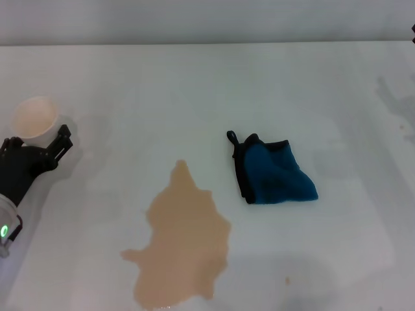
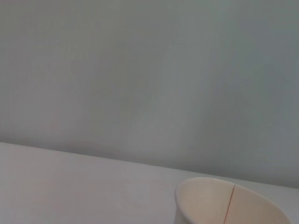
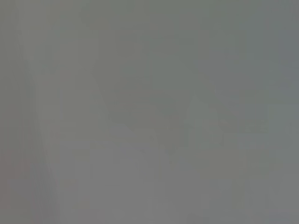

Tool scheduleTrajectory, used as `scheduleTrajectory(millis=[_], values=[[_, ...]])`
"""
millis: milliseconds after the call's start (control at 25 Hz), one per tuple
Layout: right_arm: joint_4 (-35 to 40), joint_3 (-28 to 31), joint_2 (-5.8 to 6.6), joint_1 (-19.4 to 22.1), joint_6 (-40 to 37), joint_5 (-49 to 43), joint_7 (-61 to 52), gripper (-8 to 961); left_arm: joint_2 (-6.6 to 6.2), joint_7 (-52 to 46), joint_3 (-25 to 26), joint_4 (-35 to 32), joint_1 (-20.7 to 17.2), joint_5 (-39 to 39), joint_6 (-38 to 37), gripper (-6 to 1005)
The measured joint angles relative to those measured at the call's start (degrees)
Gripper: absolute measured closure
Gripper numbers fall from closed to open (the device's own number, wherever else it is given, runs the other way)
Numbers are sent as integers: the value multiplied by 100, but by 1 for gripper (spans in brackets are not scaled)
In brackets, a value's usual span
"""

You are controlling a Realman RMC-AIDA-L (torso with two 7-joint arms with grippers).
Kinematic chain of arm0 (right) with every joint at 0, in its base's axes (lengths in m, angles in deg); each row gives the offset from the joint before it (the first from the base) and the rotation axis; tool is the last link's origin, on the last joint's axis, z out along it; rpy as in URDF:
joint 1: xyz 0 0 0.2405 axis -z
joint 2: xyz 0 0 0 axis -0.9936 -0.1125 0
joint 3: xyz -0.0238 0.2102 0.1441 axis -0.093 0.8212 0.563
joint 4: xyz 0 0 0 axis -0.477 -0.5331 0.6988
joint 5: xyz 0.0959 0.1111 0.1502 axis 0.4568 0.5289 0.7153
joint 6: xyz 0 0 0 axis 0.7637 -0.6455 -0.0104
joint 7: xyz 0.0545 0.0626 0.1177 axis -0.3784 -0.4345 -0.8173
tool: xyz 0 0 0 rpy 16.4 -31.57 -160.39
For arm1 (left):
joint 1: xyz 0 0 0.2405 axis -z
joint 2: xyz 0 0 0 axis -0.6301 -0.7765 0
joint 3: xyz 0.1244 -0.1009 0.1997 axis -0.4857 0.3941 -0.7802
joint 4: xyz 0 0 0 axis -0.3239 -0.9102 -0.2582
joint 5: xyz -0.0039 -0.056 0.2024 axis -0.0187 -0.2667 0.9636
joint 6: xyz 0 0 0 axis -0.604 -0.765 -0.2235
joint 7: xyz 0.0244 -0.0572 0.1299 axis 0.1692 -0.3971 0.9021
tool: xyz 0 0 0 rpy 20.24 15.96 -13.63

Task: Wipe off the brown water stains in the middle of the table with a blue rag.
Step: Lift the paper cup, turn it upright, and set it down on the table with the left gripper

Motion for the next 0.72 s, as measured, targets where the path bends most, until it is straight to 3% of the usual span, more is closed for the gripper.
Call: scheduleTrajectory(millis=[720], values=[[17,19,11,27,-143,0,6,84,4,6,-6,86,-197,9,-298,111]])
